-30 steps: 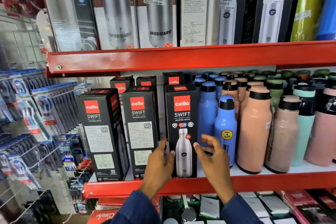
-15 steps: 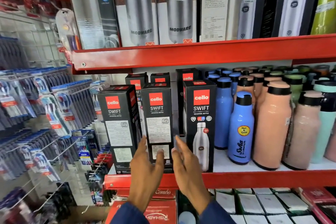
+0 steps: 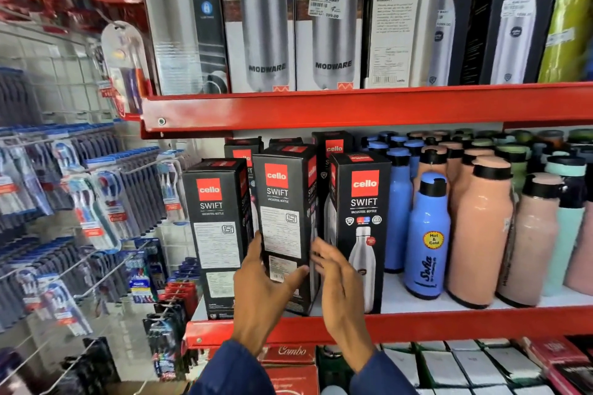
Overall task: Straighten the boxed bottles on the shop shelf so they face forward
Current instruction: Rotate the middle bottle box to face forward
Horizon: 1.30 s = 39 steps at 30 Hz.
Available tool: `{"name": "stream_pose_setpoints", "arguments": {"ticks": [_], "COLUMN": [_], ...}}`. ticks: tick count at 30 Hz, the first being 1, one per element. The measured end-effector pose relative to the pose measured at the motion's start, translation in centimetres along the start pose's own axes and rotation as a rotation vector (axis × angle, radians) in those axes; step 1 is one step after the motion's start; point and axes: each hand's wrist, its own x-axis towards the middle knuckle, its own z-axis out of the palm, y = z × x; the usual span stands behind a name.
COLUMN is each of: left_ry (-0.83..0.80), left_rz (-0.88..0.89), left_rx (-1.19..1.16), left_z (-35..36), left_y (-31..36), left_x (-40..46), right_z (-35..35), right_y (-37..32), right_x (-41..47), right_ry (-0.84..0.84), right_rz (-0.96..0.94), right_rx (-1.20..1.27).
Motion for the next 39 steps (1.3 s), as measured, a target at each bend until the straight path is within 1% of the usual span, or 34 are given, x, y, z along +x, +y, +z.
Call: {"name": "stream_pose_setpoints", "arguments": {"ticks": [6,8,12,15,17,20,24,34,39], "left_ry": [0.05,0.06,0.039,-0.016,-0.046,-0.116,-0.189,-0.182,-0.191], "left_rz": [0.0,0.02,0.056,0.071,0.063,0.044,0.059,0.057,0.052], "left_rx": [-0.019,-0.011,-0.031,-0.083,-0.126,-0.165,-0.154,-0.067,-0.049], "left_z": [-0.2,-0.4,-1.0,-1.2,-1.1,-0.9,-0.3,1.3,0.7], "left_y": [-0.2,-0.1,0.1,0.0,-0.4,-1.3,-2.6,-4.7,-4.0], "left_x": [0.7,0.7,0.7,1.2,1.6,2.0,2.1,2.5,1.8], "right_z": [0.0,-0.1,-0.2,0.1,0.3,0.2,0.3,0.5,0.4], "right_y": [-0.7,-0.8,-0.5,0.0,0.5,0.9,1.4,3.5,3.7], "right_x": [-0.2,-0.3,-0.3,-0.1,0.3,0.9,1.2,1.1,0.6], "right_ry": [-0.001,0.036,0.109,0.093,0.079,0.097,0.107,0.108,0.104], "right_rz": [-0.052,-0.076,-0.135,-0.135,-0.095,-0.056,-0.053,-0.044,-0.054], "right_rx": [-0.031,-0.069,-0.278,-0.347,-0.34,-0.252,-0.262,-0.358,-0.335]}}
